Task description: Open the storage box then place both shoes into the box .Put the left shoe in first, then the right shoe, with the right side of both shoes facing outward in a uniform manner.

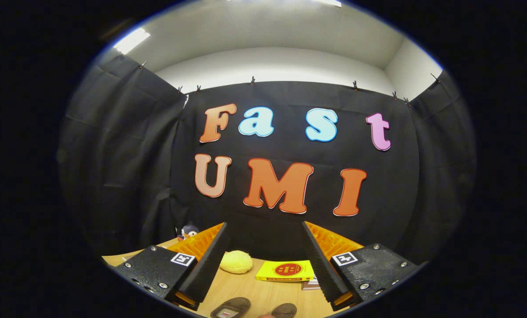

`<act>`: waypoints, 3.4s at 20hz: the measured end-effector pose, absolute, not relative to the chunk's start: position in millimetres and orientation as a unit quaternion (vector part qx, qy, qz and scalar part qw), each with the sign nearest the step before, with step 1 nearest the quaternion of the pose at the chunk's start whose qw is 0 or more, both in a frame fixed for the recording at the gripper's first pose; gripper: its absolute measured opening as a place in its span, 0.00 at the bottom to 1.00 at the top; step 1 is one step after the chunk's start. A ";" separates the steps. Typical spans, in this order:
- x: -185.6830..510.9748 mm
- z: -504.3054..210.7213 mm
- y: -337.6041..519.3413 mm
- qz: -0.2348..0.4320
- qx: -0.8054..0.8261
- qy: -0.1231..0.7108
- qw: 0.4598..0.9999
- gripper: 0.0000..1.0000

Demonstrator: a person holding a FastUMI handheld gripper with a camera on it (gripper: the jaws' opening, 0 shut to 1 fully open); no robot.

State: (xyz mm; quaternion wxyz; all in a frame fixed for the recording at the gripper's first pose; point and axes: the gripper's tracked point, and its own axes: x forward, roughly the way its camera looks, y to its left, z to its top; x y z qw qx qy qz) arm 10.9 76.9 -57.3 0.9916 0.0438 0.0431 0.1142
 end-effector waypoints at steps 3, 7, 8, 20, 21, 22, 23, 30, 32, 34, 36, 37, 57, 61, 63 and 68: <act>8.6 -82.1 109.9 0.157 0.060 0.073 0.983 0.97; 7.1 -117.1 147.9 0.197 0.075 0.117 0.970 0.98; 6.0 -121.1 156.0 0.205 0.079 0.121 0.968 0.98; -39.9 -272.9 282.8 0.343 0.188 0.343 0.854 0.97; -47.1 -282.1 294.2 0.356 0.206 0.361 0.837 0.98; -53.3 -289.2 304.3 0.370 0.223 0.375 0.820 0.97; -60.6 -295.3 314.8 0.384 0.239 0.389 0.803 0.97; -90.9 -333.7 361.2 0.443 0.356 0.467 0.677 0.97; -93.8 -340.3 367.8 0.446 0.397 0.479 0.643 0.97; -92.6 -348.4 372.9 0.440 0.427 0.489 0.620 0.97; -97.1 -358.0 376.7 0.437 0.453 0.499 0.595 0.96; -98.5 -360.7 381.3 0.437 0.466 0.504 0.582 0.95; -71.4 -247.2 382.3 0.481 0.580 0.394 0.527 0.32; -58.2 -209.3 401.6 0.505 0.556 0.378 0.541 0.32; -52.8 -188.9 416.1 0.518 0.542 0.371 0.548 0.32; -47.0 -144.2 464.5 0.549 0.490 0.361 0.573 0.32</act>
